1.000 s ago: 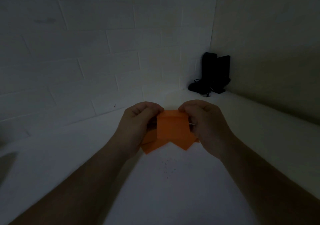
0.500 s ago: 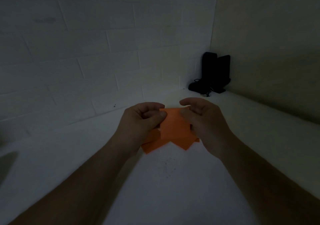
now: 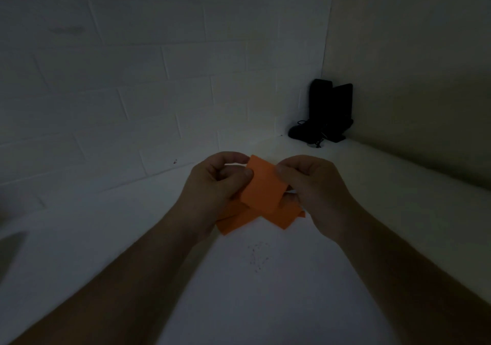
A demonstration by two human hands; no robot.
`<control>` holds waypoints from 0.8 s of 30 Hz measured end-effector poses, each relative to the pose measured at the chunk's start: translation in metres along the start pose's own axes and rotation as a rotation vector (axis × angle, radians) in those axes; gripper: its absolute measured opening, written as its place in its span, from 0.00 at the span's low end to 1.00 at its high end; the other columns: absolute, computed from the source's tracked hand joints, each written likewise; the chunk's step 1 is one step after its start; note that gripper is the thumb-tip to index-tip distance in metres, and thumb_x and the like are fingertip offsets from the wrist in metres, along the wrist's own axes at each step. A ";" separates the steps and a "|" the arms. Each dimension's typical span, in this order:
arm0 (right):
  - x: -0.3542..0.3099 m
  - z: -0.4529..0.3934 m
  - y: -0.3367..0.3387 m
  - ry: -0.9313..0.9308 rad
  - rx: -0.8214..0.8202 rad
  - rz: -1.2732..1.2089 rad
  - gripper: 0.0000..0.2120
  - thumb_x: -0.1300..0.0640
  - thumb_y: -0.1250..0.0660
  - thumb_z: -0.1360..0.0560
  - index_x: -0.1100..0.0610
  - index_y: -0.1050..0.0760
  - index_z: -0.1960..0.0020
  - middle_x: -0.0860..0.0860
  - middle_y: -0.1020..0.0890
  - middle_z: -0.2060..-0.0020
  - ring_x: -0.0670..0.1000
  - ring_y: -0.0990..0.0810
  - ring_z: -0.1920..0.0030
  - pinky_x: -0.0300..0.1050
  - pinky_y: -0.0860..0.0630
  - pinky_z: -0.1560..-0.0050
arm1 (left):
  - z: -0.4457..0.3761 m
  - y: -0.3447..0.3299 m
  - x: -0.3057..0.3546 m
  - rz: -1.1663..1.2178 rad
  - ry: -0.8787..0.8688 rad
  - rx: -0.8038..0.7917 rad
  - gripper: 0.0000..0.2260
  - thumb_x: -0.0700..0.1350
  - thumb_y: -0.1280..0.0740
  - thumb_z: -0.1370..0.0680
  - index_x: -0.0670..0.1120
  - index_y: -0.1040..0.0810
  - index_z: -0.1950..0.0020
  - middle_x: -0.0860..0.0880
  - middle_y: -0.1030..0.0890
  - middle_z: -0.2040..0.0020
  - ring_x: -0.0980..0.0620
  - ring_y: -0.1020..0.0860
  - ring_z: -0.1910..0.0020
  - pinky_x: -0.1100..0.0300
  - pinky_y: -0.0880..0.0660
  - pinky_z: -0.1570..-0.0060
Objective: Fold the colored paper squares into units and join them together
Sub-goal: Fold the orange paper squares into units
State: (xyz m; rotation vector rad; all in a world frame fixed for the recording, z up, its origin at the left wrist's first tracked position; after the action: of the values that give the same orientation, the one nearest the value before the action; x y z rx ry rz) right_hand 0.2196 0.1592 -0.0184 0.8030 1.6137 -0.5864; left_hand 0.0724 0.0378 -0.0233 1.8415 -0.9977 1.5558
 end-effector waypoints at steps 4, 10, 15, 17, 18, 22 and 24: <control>-0.001 0.005 -0.006 0.005 -0.068 0.073 0.07 0.58 0.29 0.24 0.50 0.15 0.59 0.50 0.14 0.62 0.49 0.16 0.60 0.54 0.18 0.51 | 0.001 0.000 0.002 -0.019 -0.030 0.051 0.07 0.39 0.28 0.21 0.50 0.13 0.49 0.39 0.14 0.51 0.48 0.18 0.56 0.50 0.22 0.51; -0.007 0.010 -0.008 0.064 -0.098 0.128 0.04 0.57 0.27 0.25 0.50 0.16 0.57 0.48 0.14 0.64 0.46 0.16 0.64 0.42 0.22 0.62 | 0.007 -0.004 0.004 -0.177 -0.061 -0.060 0.09 0.39 0.27 0.21 0.54 0.12 0.49 0.49 0.13 0.55 0.52 0.15 0.54 0.55 0.20 0.53; -0.010 0.007 -0.004 -0.099 -0.115 -0.198 0.12 0.60 0.31 0.22 0.53 0.21 0.64 0.53 0.23 0.69 0.50 0.25 0.68 0.47 0.25 0.61 | 0.003 -0.006 0.008 0.101 0.013 0.047 0.09 0.49 0.32 0.18 0.49 0.15 0.41 0.41 0.15 0.50 0.45 0.17 0.52 0.49 0.18 0.50; -0.013 0.006 -0.002 -0.169 -0.106 -0.352 0.11 0.60 0.32 0.22 0.55 0.23 0.63 0.55 0.21 0.66 0.52 0.24 0.67 0.49 0.24 0.58 | 0.000 -0.005 0.007 0.251 0.131 0.062 0.15 0.54 0.35 0.17 0.46 0.17 0.39 0.39 0.16 0.50 0.44 0.18 0.54 0.49 0.20 0.50; -0.013 0.007 -0.002 -0.198 -0.099 -0.411 0.10 0.60 0.32 0.22 0.55 0.23 0.62 0.55 0.20 0.64 0.52 0.23 0.66 0.49 0.23 0.57 | 0.001 -0.007 0.008 0.318 0.195 0.051 0.17 0.56 0.35 0.18 0.45 0.18 0.38 0.41 0.16 0.52 0.46 0.19 0.56 0.51 0.21 0.53; -0.008 0.007 -0.010 -0.254 -0.116 -0.498 0.07 0.59 0.30 0.23 0.55 0.21 0.60 0.56 0.17 0.59 0.56 0.19 0.60 0.52 0.19 0.54 | 0.008 -0.017 0.009 0.270 0.245 -0.058 0.24 0.56 0.30 0.28 0.42 0.18 0.39 0.45 0.16 0.53 0.51 0.19 0.59 0.57 0.22 0.56; -0.004 0.009 -0.014 -0.258 -0.118 -0.475 0.05 0.58 0.30 0.22 0.58 0.20 0.56 0.57 0.18 0.58 0.58 0.18 0.57 0.56 0.18 0.49 | 0.013 -0.021 0.009 0.196 0.181 -0.102 0.22 0.50 0.29 0.28 0.36 0.18 0.41 0.43 0.15 0.54 0.51 0.18 0.59 0.59 0.20 0.57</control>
State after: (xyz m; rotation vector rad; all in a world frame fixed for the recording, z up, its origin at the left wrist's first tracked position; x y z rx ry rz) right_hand 0.2149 0.1430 -0.0170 0.2374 1.5832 -0.8825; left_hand 0.0976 0.0384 -0.0154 1.5423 -1.1768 1.7165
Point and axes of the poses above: each hand's wrist, its own z-axis away from the middle knuckle, its own y-axis out of the back of the hand, x = y × z, the point moved 2 cm from there along -z, towards the middle knuckle
